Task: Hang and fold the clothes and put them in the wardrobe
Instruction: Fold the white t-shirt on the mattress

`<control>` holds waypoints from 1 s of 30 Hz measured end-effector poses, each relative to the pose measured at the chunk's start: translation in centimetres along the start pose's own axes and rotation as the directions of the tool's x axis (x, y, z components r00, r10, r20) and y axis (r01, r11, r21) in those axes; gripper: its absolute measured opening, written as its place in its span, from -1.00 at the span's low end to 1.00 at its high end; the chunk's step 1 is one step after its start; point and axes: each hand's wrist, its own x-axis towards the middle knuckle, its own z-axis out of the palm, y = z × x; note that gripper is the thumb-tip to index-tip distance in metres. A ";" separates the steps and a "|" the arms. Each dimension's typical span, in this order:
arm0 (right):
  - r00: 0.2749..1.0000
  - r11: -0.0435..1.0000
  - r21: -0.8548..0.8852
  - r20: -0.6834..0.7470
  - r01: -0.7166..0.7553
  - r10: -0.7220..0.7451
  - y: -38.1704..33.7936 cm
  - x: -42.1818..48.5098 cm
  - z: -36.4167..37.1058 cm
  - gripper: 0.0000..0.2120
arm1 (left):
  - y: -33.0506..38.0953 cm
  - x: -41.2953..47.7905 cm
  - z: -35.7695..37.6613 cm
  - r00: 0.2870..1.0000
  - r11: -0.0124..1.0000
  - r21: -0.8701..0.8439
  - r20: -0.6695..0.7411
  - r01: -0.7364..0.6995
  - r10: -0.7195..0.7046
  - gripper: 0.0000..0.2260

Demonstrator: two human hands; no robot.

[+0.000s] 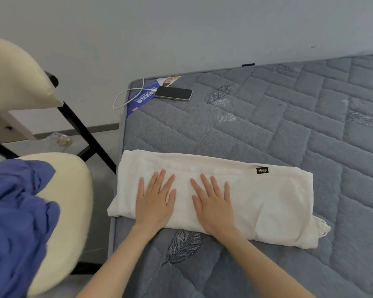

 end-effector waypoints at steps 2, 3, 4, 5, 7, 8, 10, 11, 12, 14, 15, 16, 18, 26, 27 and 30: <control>1.000 1.000 -0.014 0.013 -0.020 0.020 1.2 -0.1 0.0 -0.47 | -1.6 -0.2 -0.3 0.998 0.998 0.030 -0.008 0.059 -0.058 -0.43; 1.000 0.999 -0.014 0.009 -0.029 0.030 1.7 -0.1 -0.1 -0.43 | -2.3 -0.4 -0.5 0.995 0.994 0.034 -0.015 0.103 -0.103 -0.45; 0.999 0.999 -0.009 0.001 -0.040 0.040 2.1 -0.1 -0.2 -0.40 | -3.0 -0.8 -0.7 0.988 0.987 0.035 -0.022 0.156 -0.156 -0.48; 0.999 0.999 -0.005 -0.003 -0.049 0.048 2.3 -0.1 -0.3 -0.37 | -3.6 -1.2 -1.0 0.976 0.976 0.019 -0.026 0.216 -0.215 -0.52; 0.998 0.998 -0.008 0.012 -0.057 0.057 2.3 -0.3 -0.6 -0.33 | -4.3 -2.5 -1.6 0.931 0.926 -0.108 -0.020 0.361 -0.365 -0.53; 0.998 0.998 -0.011 0.027 -0.058 0.059 2.2 -0.3 -0.7 -0.33 | -4.5 -3.3 -2.0 0.890 0.871 -0.223 -0.024 0.439 -0.455 -0.51; 0.998 1.000 -0.007 0.057 -0.027 0.027 1.7 -0.5 -1.0 -0.35 | -5.4 -4.5 -2.4 0.794 0.717 -0.436 -0.010 0.544 -0.608 -0.48; 0.997 1.000 0.003 0.078 0.019 -0.020 1.4 -0.7 -1.2 -0.38 | -6.0 -4.8 -2.3 0.758 0.651 -0.497 0.022 0.574 -0.652 -0.49; 0.991 0.996 0.014 0.105 0.084 -0.085 0.9 -1.0 -1.5 -0.41 | -6.8 -5.0 -2.1 0.734 0.595 -0.540 0.064 0.595 -0.676 -0.53; 0.964 0.975 0.036 0.143 0.221 -0.224 -0.2 -1.6 -1.8 -0.45 | -7.5 -4.9 -2.2 0.688 0.465 -0.631 0.154 0.621 -0.709 -0.63; 0.950 0.961 0.035 0.143 0.275 -0.277 -0.8 -1.9 -1.8 -0.46 | -7.6 -4.7 -2.5 0.679 0.409 -0.677 0.185 0.612 -0.711 -0.68; 0.936 0.946 0.022 0.140 0.324 -0.324 -1.4 -2.1 -1.8 -0.44 | -7.5 -4.5 -2.8 0.683 0.373 -0.712 0.204 0.596 -0.702 -0.71; 0.900 0.909 -0.015 0.141 0.418 -0.411 -2.3 -2.4 -1.4 -0.37 | -7.2 -4.2 -3.3 0.715 0.368 -0.739 0.214 0.565 -0.666 -0.75; 0.909 0.926 -0.068 0.231 0.372 -0.348 -2.2 -2.8 -1.4 -0.49 | -9.6 -4.2 -4.3 0.553 0.106 -0.839 0.251 0.533 -0.794 -0.78; 0.906 0.930 -0.057 0.255 0.364 -0.339 -2.4 -2.9 -1.6 -0.49 | -9.3 -4.4 -4.2 0.547 0.067 -0.847 0.279 0.528 -0.789 -0.79; 0.904 0.946 0.022 0.288 0.324 -0.316 -3.1 -2.6 -2.5 -0.50 | -8.5 -4.6 -4.5 0.584 0.049 -0.869 0.289 0.493 -0.758 -0.87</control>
